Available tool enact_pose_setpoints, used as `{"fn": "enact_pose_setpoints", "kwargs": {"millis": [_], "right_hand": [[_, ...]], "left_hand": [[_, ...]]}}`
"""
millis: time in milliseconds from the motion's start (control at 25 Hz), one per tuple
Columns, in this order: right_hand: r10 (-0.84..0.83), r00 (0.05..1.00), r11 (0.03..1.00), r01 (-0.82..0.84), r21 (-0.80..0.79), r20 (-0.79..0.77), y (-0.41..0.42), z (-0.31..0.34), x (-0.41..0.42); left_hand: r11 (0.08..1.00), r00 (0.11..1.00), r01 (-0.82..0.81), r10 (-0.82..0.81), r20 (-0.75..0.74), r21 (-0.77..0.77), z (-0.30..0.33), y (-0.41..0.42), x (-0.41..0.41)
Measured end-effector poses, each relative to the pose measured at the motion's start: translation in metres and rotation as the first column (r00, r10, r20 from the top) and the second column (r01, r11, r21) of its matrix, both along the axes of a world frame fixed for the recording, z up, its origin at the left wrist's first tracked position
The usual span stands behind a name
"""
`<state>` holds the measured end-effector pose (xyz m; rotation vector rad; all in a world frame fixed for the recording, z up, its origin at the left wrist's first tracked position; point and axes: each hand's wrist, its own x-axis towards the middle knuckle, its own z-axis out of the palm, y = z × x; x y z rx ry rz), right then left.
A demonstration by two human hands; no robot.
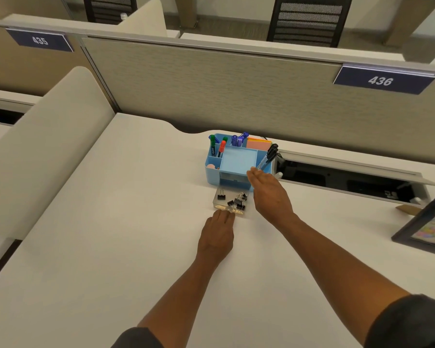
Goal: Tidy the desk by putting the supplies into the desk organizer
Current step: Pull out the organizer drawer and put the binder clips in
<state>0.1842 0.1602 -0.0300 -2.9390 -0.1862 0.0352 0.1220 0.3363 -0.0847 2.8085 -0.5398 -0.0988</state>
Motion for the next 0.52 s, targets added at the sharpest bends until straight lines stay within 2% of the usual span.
{"fn": "enact_pose_setpoints", "kwargs": {"millis": [160,520], "right_hand": [[0.017,1.0,0.998,-0.018,-0.053,-0.017,0.0,-0.001,0.0],[-0.018,0.999,1.0,0.017,-0.018,-0.034,0.001,-0.004,-0.001]], "left_hand": [[1.0,1.0,0.02,-0.02,-0.021,-0.002,0.004,-0.008,0.01],[0.999,0.991,0.033,-0.027,-0.133,0.042,0.004,-0.026,0.043]]}}
